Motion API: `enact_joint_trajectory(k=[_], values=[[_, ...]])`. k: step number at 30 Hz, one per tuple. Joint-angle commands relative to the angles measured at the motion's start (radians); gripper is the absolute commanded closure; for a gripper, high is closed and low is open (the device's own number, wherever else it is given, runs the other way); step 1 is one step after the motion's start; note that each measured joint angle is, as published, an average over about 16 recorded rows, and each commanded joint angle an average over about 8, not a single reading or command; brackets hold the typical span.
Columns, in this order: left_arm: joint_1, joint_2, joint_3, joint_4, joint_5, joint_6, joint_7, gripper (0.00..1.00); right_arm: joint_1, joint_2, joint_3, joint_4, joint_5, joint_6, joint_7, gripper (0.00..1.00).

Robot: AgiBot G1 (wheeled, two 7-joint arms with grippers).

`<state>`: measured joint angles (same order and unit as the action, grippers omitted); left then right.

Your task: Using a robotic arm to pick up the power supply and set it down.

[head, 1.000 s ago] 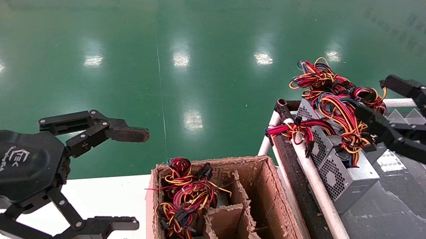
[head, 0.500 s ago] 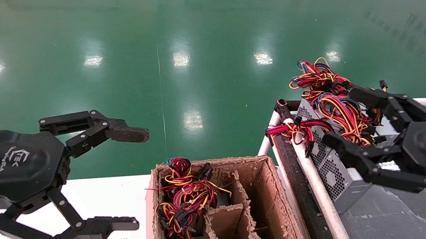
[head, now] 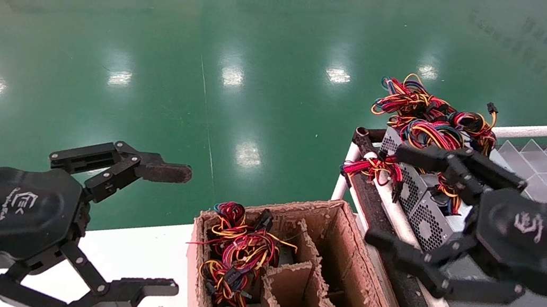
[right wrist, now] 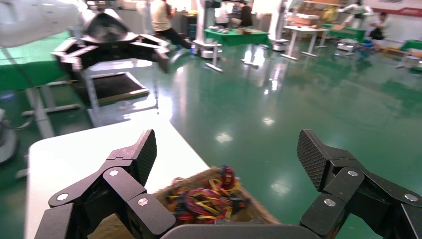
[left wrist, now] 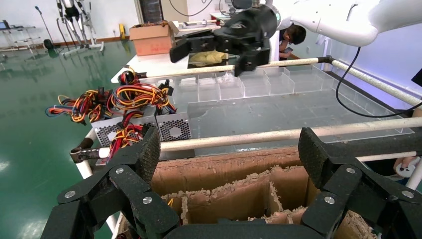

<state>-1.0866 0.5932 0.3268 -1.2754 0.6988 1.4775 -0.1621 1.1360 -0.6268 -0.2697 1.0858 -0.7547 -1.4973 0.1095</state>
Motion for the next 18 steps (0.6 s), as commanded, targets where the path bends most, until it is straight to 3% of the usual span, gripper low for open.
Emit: enact_joint_trajectory(k=[1, 12, 18], values=[[0.0, 0.0, 0.0, 0.0, 0.0, 0.0, 0.0, 0.0, -0.01, 0.003, -0.002, 0.033, 0.004, 0.0, 0.013, 0.0], [0.0, 0.0, 0.0, 0.0, 0.0, 0.0, 0.0, 0.0, -0.061, 0.016, -0.01, 0.199, 0.024, 0.001, 0.077, 0.0], [0.0, 0.0, 0.0, 0.0, 0.0, 0.0, 0.0, 0.0, -0.071, 0.018, -0.011, 0.232, 0.029, 0.001, 0.086, 0.0]])
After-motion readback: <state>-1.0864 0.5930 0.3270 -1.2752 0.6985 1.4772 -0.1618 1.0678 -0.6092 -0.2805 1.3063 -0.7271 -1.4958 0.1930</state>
